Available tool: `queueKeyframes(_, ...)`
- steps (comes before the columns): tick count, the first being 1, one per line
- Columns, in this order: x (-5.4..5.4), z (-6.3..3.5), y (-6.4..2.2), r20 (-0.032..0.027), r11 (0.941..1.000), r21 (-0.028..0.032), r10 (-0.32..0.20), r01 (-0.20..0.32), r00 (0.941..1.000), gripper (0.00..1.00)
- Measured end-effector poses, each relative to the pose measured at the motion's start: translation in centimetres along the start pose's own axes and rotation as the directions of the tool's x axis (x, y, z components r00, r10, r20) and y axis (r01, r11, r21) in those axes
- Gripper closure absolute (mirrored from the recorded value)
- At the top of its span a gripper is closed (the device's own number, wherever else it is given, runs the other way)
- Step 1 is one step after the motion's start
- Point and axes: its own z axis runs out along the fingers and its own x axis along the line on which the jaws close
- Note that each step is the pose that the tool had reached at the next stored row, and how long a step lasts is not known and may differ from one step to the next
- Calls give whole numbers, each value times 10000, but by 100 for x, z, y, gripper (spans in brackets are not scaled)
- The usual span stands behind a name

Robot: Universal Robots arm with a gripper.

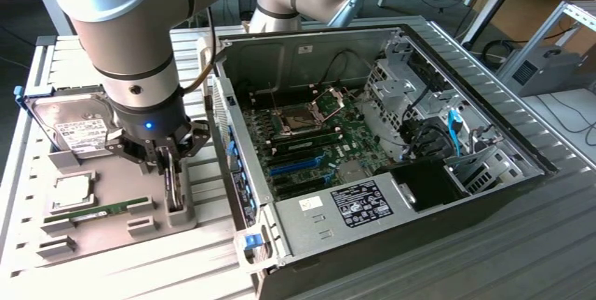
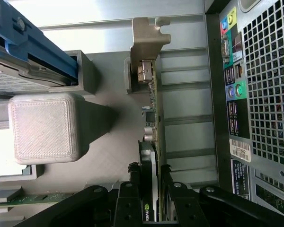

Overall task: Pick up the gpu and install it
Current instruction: 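Pick up the gpu and move the gpu toward the slot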

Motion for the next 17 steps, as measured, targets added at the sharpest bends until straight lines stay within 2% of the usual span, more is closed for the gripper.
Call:
queueKeyframes(5,-2,1,0,-20,9992,-8,-412,412,9992,73)
queueKeyframes(17,-2,0,0,-22,9991,-9,-429,429,9991,73)
